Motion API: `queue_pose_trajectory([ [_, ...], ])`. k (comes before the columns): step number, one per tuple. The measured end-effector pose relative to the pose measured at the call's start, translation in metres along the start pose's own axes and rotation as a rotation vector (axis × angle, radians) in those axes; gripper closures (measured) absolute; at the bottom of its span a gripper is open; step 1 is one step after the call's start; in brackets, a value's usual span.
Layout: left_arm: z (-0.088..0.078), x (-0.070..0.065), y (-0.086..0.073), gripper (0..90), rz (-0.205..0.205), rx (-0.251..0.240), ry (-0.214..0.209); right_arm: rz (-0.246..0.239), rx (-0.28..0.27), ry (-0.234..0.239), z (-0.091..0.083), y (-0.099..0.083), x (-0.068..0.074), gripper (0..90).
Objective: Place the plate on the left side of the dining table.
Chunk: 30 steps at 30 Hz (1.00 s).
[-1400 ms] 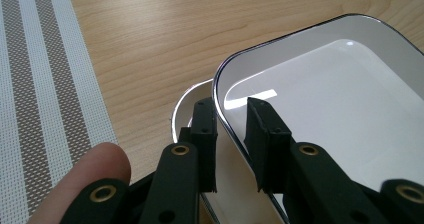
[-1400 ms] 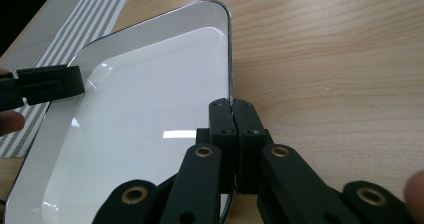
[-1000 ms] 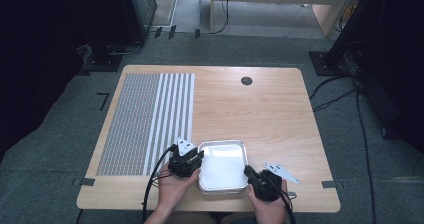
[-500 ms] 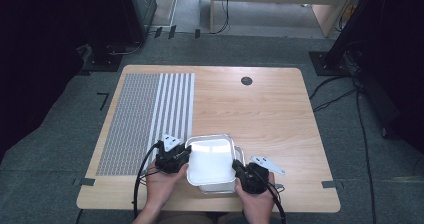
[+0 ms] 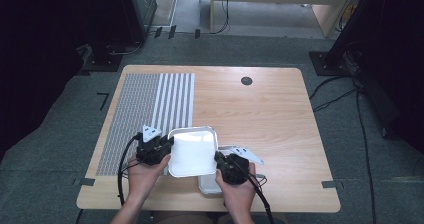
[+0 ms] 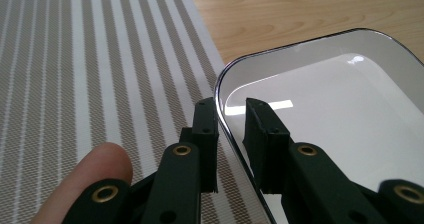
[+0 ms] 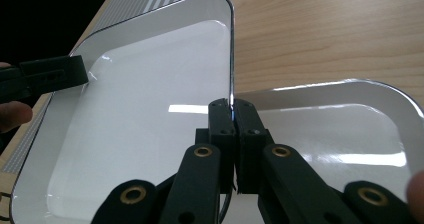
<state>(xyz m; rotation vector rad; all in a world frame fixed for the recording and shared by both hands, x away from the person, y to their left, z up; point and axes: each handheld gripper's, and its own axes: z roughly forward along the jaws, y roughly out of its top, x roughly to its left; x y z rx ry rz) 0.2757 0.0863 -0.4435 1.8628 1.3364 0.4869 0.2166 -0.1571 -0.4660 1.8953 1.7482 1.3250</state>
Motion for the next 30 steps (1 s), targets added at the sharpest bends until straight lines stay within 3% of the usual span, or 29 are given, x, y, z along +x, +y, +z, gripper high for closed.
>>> queue_pose_trajectory([
  [13, -0.006, 0.053, 0.012, 76.4, -0.055, 0.003, 0.06, -0.027, 0.021, 0.031, 0.037, 0.009, 0.042, 88.8],
  [30, 0.006, 0.109, 0.035, 77.8, -0.097, 0.013, 0.135, -0.053, 0.046, 0.054, 0.082, 0.025, 0.091, 86.3],
])
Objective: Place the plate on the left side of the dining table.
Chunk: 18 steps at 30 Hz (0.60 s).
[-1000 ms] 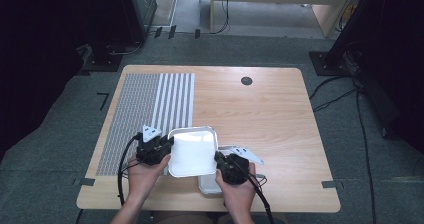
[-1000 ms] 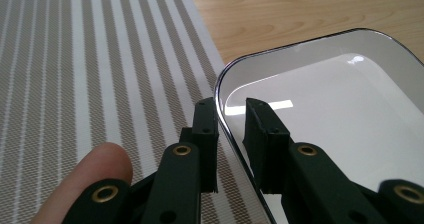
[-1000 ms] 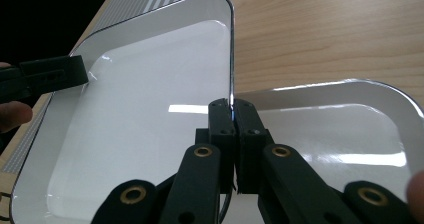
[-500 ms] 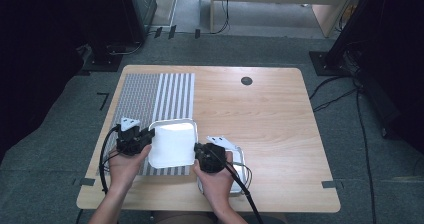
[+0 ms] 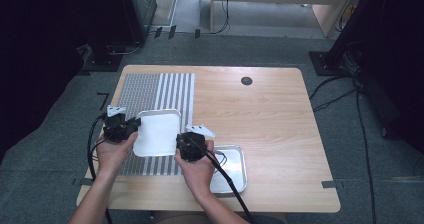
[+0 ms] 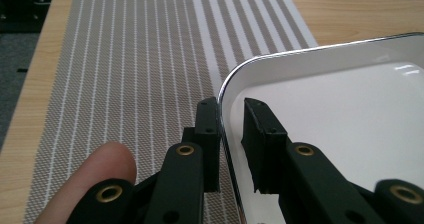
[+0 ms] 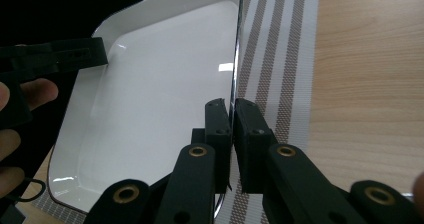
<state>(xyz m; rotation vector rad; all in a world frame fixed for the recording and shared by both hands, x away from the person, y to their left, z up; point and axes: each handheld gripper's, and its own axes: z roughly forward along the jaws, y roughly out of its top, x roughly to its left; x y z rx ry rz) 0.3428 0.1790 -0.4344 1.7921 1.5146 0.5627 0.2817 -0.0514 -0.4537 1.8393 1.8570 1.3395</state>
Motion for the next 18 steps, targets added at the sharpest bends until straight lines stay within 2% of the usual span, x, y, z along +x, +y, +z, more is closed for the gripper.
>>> queue_pose_trajectory([
  [3, 0.007, 0.008, 0.005, 77.6, -0.01, 0.006, 0.01, 0.0, 0.009, 0.002, 0.01, 0.002, 0.005, 86.0],
  [5, 0.013, 0.011, 0.008, 77.5, -0.002, 0.013, 0.026, 0.007, 0.018, 0.005, 0.017, 0.004, 0.006, 85.7],
  [9, 0.024, 0.016, 0.013, 77.6, -0.011, 0.031, 0.032, 0.018, 0.034, 0.0, 0.028, 0.007, 0.007, 85.5],
  [10, 0.03, 0.019, 0.016, 77.7, -0.018, 0.032, 0.037, 0.02, 0.038, -0.009, 0.035, 0.009, 0.007, 85.5],
  [14, 0.038, 0.021, 0.02, 77.8, -0.016, 0.032, 0.054, 0.013, 0.043, -0.019, 0.043, 0.012, 0.009, 85.5],
  [18, 0.053, 0.03, 0.028, 78.2, -0.026, 0.044, 0.084, 0.015, 0.065, -0.028, 0.061, 0.017, 0.013, 85.1],
])
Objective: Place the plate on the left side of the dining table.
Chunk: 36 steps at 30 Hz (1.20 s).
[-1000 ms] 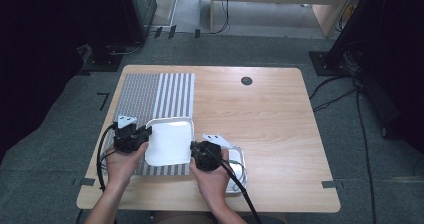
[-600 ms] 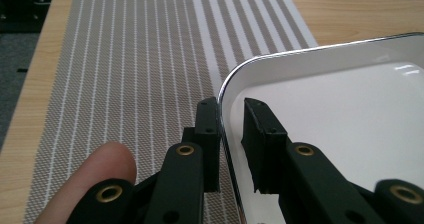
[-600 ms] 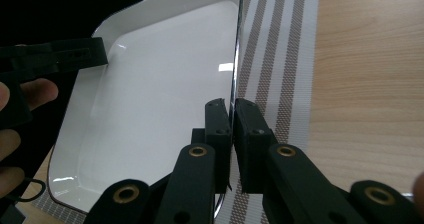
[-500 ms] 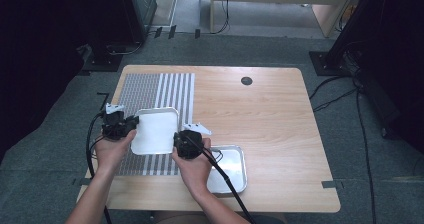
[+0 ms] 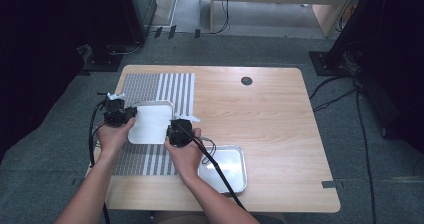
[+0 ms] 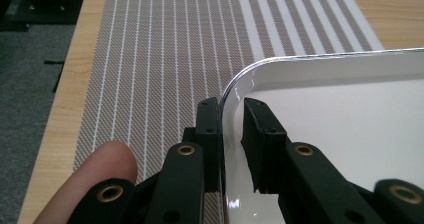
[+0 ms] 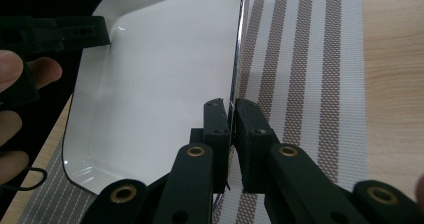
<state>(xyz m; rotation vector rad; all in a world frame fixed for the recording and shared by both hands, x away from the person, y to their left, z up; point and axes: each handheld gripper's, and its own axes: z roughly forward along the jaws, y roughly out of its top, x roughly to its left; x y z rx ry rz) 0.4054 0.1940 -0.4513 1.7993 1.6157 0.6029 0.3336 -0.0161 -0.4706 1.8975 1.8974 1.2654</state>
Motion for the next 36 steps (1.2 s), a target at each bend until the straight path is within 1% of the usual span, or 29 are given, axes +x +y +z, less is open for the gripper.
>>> queue_pose_trajectory([
  [3, 0.011, 0.005, 0.004, 78.2, -0.004, 0.007, 0.008, 0.019, 0.013, -0.005, 0.011, 0.001, 0.003, 84.8],
  [5, 0.019, 0.006, 0.005, 78.4, -0.014, 0.02, 0.015, 0.029, 0.023, -0.007, 0.018, 0.001, 0.002, 84.8],
  [7, 0.027, 0.006, 0.004, 78.5, -0.009, 0.031, 0.027, 0.048, 0.036, -0.017, 0.024, 0.002, 0.001, 84.9],
  [9, 0.034, 0.008, 0.003, 78.5, -0.034, 0.048, 0.023, 0.054, 0.05, -0.03, 0.03, 0.002, 0.0, 85.0],
  [10, 0.038, 0.009, 0.002, 78.5, -0.047, 0.065, 0.018, 0.055, 0.054, -0.035, 0.032, 0.002, 0.0, 85.1],
  [11, 0.041, 0.01, 0.001, 78.6, -0.054, 0.074, 0.018, 0.05, 0.058, -0.04, 0.035, 0.002, -0.001, 85.0],
  [12, 0.043, 0.011, 0.0, 78.5, -0.056, 0.079, 0.014, 0.062, 0.068, -0.043, 0.036, 0.002, -0.002, 84.9],
  [14, 0.044, 0.011, 0.0, 78.2, -0.059, 0.08, 0.011, 0.057, 0.07, -0.047, 0.038, 0.002, -0.003, 84.8],
  [15, 0.046, 0.012, -0.001, 77.8, -0.07, 0.081, -0.005, 0.069, 0.085, -0.052, 0.041, 0.002, -0.004, 85.0],
  [16, 0.047, 0.013, -0.001, 77.1, -0.068, 0.083, -0.017, 0.071, 0.09, -0.055, 0.042, 0.002, -0.006, 85.1],
  [17, 0.047, 0.013, -0.001, 75.6, -0.068, 0.083, -0.017, 0.074, 0.094, -0.059, 0.043, 0.002, -0.007, 85.1],
  [18, 0.05, 0.016, -0.002, 72.8, -0.063, 0.092, -0.071, 0.075, 0.098, -0.065, 0.045, 0.002, -0.007, 85.1],
  [20, 0.053, 0.022, -0.002, 71.5, -0.093, 0.124, -0.113, 0.076, 0.111, -0.074, 0.048, 0.001, -0.009, 85.2],
  [21, 0.053, 0.024, -0.002, 70.4, -0.102, 0.126, -0.129, 0.072, 0.114, -0.077, 0.049, 0.001, -0.01, 85.2],
  [22, 0.053, 0.025, -0.002, 69.5, -0.104, 0.123, -0.142, 0.073, 0.115, -0.076, 0.05, 0.001, -0.011, 85.2],
  [23, 0.053, 0.025, -0.002, 68.5, -0.104, 0.123, -0.142, 0.073, 0.115, -0.076, 0.05, 0.001, -0.011, 85.2],
  [24, 0.051, 0.027, -0.001, 66.5, -0.1, 0.116, -0.162, 0.078, 0.117, -0.071, 0.05, 0.002, -0.012, 85.2],
  [25, 0.051, 0.027, -0.001, 65.0, -0.1, 0.116, -0.162, 0.078, 0.117, -0.071, 0.05, 0.002, -0.012, 85.2],
  [26, 0.048, 0.028, 0.0, 65.0, -0.091, 0.115, -0.165, 0.082, 0.118, -0.068, 0.05, 0.002, -0.012, 85.0],
  [27, 0.045, 0.029, 0.0, 60.5, -0.086, 0.111, -0.165, 0.086, 0.114, -0.06, 0.049, 0.004, -0.014, 81.9],
  [28, 0.043, 0.03, 0.0, 60.5, -0.088, 0.108, -0.163, 0.086, 0.114, -0.06, 0.049, 0.004, -0.014, 81.9],
  [29, 0.035, 0.035, -0.002, 56.9, -0.11, 0.092, -0.159, 0.082, 0.108, -0.057, 0.047, 0.006, -0.015, 81.7],
  [30, 0.03, 0.038, -0.003, 56.0, -0.129, 0.085, -0.155, 0.077, 0.107, -0.056, 0.046, 0.007, -0.016, 81.6],
  [31, 0.025, 0.04, -0.005, 55.7, -0.138, 0.083, -0.143, 0.076, 0.106, -0.052, 0.045, 0.009, -0.018, 81.3],
  [32, 0.021, 0.041, -0.007, 55.8, -0.137, 0.085, -0.127, 0.077, 0.109, -0.048, 0.043, 0.01, -0.019, 80.8],
  [33, 0.021, 0.041, -0.007, 56.8, -0.137, 0.085, -0.127, 0.072, 0.111, -0.041, 0.042, 0.011, -0.02, 80.1],
  [34, 0.016, 0.041, -0.011, 56.8, -0.133, 0.09, -0.122, 0.072, 0.111, -0.041, 0.042, 0.011, -0.02, 80.1],
  [35, 0.007, 0.041, -0.019, 59.3, -0.132, 0.087, -0.119, 0.058, 0.118, -0.027, 0.04, 0.013, -0.021, 79.2],
  [36, 0.003, 0.041, -0.023, 60.7, -0.126, 0.092, -0.129, 0.051, 0.121, -0.022, 0.038, 0.013, -0.021, 78.8],
])
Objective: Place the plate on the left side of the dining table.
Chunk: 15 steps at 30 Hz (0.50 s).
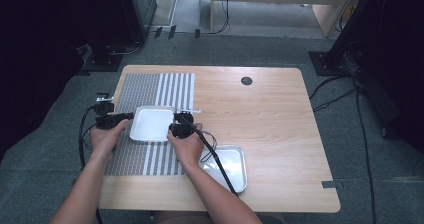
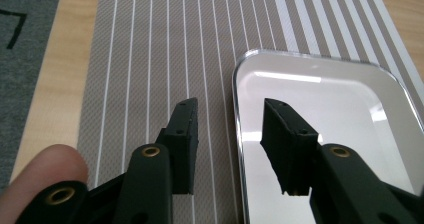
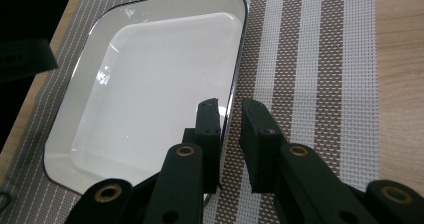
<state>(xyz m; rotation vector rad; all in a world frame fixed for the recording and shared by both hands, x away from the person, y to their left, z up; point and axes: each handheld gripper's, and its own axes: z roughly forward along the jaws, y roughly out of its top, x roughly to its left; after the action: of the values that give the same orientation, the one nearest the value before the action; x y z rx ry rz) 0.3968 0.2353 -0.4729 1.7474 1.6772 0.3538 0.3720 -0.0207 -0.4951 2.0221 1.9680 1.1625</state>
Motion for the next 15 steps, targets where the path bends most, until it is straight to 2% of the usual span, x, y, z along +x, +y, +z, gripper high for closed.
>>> queue_pose_trajectory([
  [3, -0.008, -0.001, -0.013, 63.4, 0.001, 0.019, -0.006, -0.023, 0.016, 0.009, -0.001, 0.0, 0.0, 77.9],
  [5, -0.011, -0.005, -0.021, 63.7, 0.022, 0.038, 0.003, -0.033, 0.027, 0.002, -0.001, -0.002, 0.001, 77.9],
  [8, -0.013, -0.01, -0.026, 65.0, 0.034, 0.042, 0.004, -0.037, 0.036, -0.001, 0.0, -0.003, 0.0, 77.7],
  [9, -0.014, -0.015, -0.031, 65.9, 0.072, 0.063, 0.033, -0.043, 0.042, 0.005, 0.002, -0.004, 0.0, 78.4],
  [11, -0.015, -0.018, -0.035, 69.8, 0.092, 0.077, 0.033, -0.046, 0.053, 0.004, 0.002, -0.006, 0.001, 79.7],
  [14, -0.015, -0.023, -0.039, 84.3, 0.127, 0.062, 0.081, -0.04, 0.064, 0.007, 0.003, -0.007, 0.003, 83.7],
  [15, -0.014, -0.023, -0.039, 86.6, 0.137, 0.064, 0.088, -0.031, 0.069, 0.007, 0.003, -0.007, 0.003, 84.3],
])
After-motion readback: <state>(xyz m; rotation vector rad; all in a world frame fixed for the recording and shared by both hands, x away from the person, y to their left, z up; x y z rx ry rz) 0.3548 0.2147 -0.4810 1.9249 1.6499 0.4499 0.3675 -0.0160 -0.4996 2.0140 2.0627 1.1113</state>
